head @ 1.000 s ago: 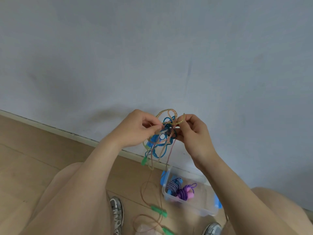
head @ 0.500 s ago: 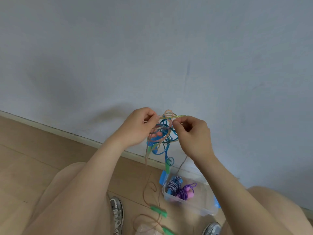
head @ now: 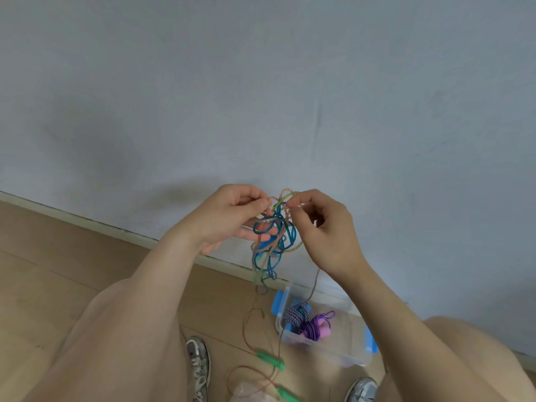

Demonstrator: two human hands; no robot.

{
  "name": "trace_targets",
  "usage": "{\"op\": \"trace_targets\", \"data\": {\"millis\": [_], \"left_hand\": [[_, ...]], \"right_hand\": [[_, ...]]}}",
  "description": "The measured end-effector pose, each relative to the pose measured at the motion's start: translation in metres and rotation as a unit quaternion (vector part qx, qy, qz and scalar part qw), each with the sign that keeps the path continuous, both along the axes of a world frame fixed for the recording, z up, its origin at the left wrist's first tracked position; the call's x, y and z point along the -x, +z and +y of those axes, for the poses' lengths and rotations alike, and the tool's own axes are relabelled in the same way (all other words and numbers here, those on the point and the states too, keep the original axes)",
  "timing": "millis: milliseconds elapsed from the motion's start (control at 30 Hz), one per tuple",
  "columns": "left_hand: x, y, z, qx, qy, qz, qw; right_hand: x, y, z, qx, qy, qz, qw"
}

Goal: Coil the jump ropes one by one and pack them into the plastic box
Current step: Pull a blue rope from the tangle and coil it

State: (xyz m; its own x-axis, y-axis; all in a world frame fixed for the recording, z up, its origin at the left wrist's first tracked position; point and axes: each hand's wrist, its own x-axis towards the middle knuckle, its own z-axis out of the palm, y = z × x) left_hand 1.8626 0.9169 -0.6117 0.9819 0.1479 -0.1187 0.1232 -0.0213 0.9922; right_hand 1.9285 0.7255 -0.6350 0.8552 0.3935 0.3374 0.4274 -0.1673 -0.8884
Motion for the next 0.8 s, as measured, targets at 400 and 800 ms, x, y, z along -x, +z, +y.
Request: {"op": "trace_targets", "data": {"millis": [400, 800], "left_hand": [[-0.006, -0.007, 0.007, -0.052, 0.076, -0.004, 0.996], [-0.01, -0.009, 0.006, -0.162, 0.108, -0.012, 0.981]], "right_hand": [[-0.003, -0.008, 0.001, 0.072, 0.032, -0.028, 0.996], [-0.007, 0.0, -0.003, 0.13, -0.073, -0.062, 0.987]]}}
